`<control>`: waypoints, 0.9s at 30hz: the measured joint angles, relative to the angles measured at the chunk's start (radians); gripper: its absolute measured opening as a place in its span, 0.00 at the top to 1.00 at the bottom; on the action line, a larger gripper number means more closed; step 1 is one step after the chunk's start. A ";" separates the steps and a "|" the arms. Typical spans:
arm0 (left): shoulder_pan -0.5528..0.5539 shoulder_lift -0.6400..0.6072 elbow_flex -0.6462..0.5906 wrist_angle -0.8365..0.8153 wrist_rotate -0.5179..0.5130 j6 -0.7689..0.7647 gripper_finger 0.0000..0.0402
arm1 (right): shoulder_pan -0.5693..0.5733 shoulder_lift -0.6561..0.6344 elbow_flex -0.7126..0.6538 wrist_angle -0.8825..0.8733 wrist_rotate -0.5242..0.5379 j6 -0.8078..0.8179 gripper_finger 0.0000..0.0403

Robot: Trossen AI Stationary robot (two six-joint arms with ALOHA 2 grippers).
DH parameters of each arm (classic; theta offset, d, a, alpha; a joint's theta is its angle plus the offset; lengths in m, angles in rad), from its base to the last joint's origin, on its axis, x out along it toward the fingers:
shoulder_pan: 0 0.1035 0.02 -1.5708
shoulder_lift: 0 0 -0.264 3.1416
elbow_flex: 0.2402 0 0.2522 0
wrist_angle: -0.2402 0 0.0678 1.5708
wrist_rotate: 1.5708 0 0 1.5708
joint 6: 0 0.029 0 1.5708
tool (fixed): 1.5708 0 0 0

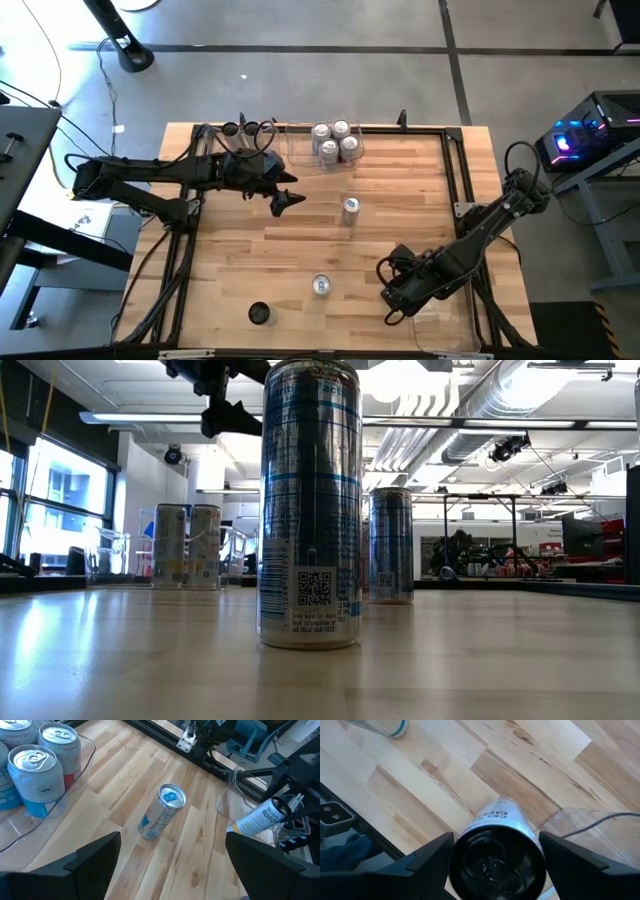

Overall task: Sort soda cans
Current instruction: Put the right white-yellow soda can into the top left transparent bin

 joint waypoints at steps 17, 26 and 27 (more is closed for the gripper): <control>0.006 -0.001 0.000 0.000 0.023 0.008 0.12 | -0.010 0.017 -0.003 -0.013 -0.178 -0.053 0.30; 0.013 -0.001 0.000 0.006 0.024 0.008 0.12 | -0.024 0.017 -0.003 -0.050 -0.187 -0.106 0.40; 0.013 -0.001 0.000 0.010 0.024 0.008 0.12 | -0.026 0.017 -0.003 -0.053 -0.189 -0.109 0.42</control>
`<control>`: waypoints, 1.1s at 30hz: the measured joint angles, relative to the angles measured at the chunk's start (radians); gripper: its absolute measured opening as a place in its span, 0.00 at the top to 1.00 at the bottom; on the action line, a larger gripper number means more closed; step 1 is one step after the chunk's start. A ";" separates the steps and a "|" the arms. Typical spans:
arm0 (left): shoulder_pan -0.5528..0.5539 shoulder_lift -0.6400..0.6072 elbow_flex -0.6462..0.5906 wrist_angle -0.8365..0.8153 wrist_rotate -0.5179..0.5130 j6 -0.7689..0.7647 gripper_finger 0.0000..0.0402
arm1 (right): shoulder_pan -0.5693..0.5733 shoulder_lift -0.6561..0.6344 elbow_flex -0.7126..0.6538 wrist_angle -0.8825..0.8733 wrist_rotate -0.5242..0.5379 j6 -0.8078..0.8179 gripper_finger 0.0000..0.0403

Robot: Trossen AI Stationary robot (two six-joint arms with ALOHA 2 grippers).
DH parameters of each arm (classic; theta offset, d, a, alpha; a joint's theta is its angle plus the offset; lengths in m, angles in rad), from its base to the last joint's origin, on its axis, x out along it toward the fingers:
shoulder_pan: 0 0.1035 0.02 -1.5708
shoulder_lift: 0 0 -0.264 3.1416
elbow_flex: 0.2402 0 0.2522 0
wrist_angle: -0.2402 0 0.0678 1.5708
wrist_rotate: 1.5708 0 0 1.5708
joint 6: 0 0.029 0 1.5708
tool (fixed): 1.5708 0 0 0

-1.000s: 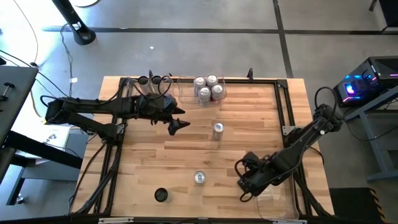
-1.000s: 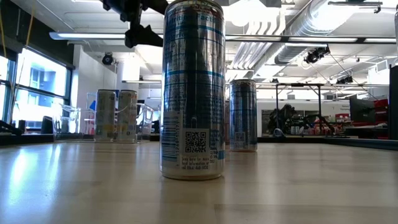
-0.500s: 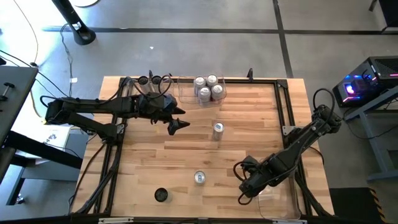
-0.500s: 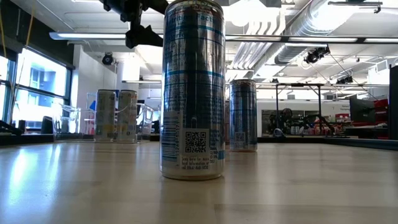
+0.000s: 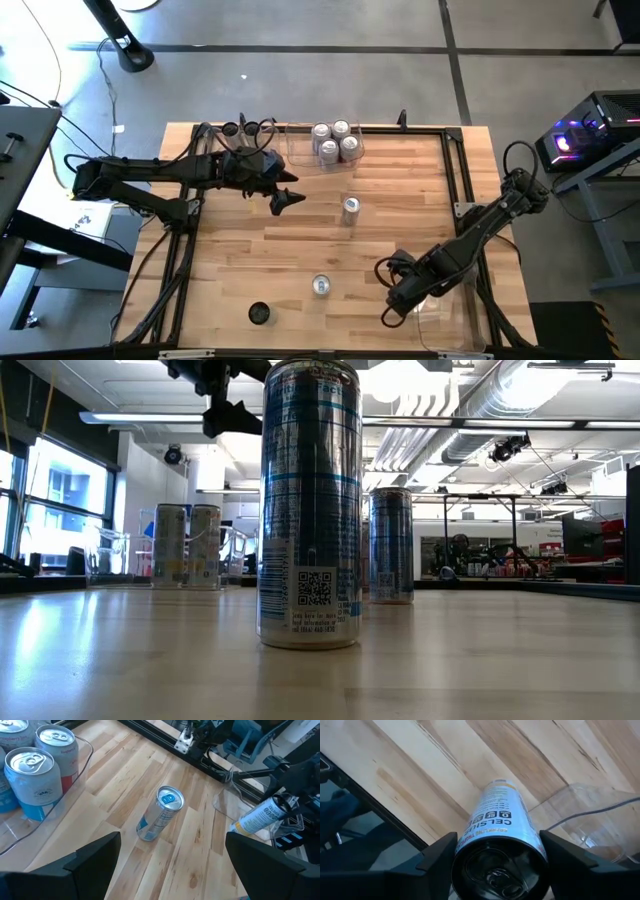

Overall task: Sort soda cans
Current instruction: Put the right white-yellow soda can into the top left transparent bin

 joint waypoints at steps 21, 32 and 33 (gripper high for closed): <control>0.124 -0.104 0.320 -0.397 0.027 0.344 0.12 | -0.141 0.006 0.328 -0.146 0.342 -0.349 0.42; 0.096 -0.137 0.378 -0.445 0.176 0.304 0.12 | -0.336 0.002 0.630 -0.032 0.464 -0.812 0.42; 0.084 -0.130 0.378 -0.434 0.176 0.309 0.12 | -0.365 0.002 0.634 -0.008 0.455 -0.855 0.42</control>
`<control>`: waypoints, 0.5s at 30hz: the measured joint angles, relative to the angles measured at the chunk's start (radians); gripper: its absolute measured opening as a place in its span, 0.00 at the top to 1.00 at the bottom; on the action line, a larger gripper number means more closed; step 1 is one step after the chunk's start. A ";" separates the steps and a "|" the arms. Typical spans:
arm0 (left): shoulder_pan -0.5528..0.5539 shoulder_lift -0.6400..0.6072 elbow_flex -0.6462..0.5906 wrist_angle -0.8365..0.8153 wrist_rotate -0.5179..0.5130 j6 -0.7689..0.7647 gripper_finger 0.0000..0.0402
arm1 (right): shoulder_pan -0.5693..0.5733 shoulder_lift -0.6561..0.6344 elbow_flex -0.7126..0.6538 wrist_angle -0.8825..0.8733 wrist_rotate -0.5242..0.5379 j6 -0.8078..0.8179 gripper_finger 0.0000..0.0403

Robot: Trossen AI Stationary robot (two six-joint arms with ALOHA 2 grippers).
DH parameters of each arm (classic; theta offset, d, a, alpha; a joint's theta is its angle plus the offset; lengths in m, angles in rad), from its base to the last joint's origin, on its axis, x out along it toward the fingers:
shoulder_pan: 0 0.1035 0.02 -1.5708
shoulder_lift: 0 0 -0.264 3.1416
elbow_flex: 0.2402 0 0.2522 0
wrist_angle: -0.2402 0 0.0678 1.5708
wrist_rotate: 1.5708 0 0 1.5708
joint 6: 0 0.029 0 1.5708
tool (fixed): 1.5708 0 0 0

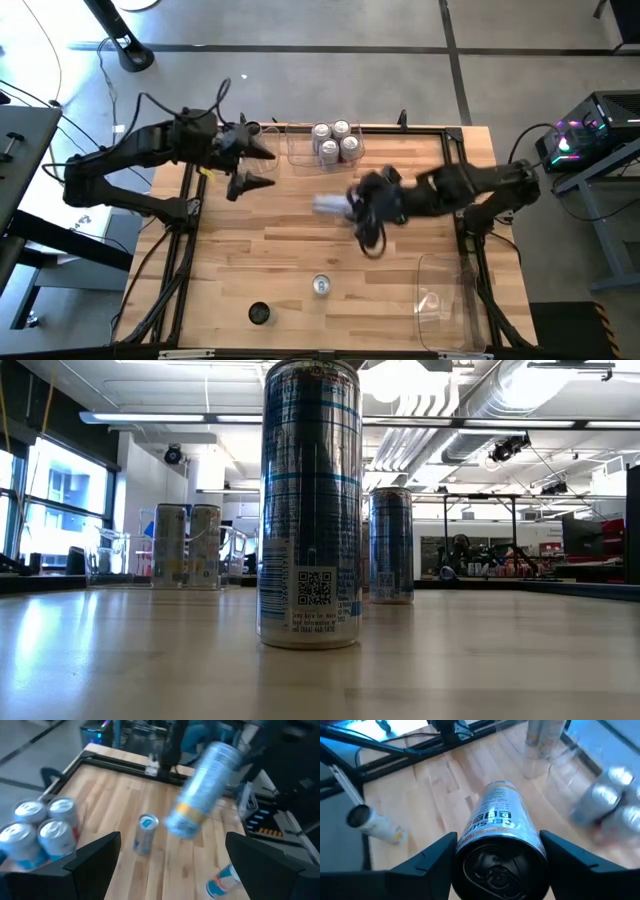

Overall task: Sort soda cans
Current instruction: Put the right white-yellow soda can into the top left transparent bin

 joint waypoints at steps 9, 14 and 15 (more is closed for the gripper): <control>-0.074 0.119 0.000 0.082 -0.012 0.055 0.12 | -0.154 0.031 -0.004 0.130 -0.160 -0.294 0.42; -0.098 0.196 -0.001 0.133 0.040 0.056 0.12 | -0.189 0.086 -0.005 0.137 -0.211 -0.368 0.42; -0.103 0.210 -0.001 0.135 0.039 0.057 0.12 | -0.192 0.096 -0.005 0.149 -0.219 -0.379 0.42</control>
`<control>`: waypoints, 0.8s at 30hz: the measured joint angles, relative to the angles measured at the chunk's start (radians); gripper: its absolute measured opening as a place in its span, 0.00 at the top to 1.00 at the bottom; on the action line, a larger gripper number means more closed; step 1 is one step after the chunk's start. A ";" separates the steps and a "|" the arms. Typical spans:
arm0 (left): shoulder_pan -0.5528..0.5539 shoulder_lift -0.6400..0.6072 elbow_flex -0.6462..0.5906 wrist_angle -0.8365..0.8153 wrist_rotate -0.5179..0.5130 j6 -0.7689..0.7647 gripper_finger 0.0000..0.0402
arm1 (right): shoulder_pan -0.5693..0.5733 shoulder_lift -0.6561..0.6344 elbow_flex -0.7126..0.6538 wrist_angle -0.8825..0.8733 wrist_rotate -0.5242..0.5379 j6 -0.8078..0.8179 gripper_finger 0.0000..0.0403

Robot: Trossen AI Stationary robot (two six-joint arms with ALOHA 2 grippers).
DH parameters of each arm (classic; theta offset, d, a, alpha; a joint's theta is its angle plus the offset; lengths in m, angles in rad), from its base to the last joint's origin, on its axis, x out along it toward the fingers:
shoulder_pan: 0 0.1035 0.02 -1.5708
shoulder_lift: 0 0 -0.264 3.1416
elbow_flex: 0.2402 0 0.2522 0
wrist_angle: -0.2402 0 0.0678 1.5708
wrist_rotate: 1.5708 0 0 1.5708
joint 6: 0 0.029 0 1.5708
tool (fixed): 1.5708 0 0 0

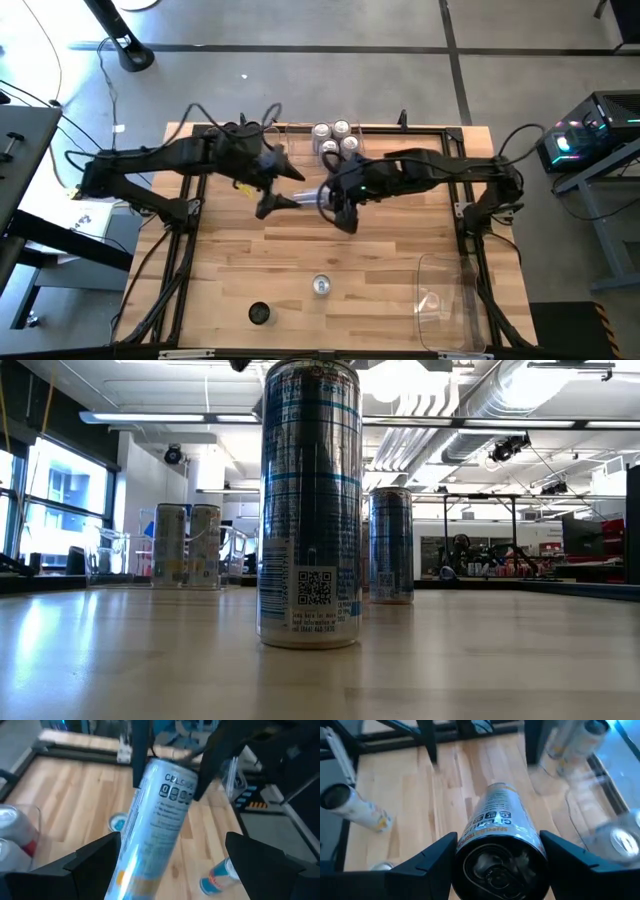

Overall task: Sort soda cans
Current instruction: Put the right white-yellow soda can into the top left transparent bin

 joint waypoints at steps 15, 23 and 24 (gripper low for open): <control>-0.005 0.117 0.000 -0.027 0.029 0.017 0.12 | -0.002 0.017 0.002 0.138 -0.043 -0.091 0.42; -0.006 0.112 0.000 -0.023 0.010 0.043 0.38 | -0.002 0.015 0.002 0.136 -0.046 -0.073 0.42; -0.006 0.111 0.000 -0.023 0.013 0.043 0.39 | -0.001 0.015 0.002 0.137 -0.047 -0.064 0.42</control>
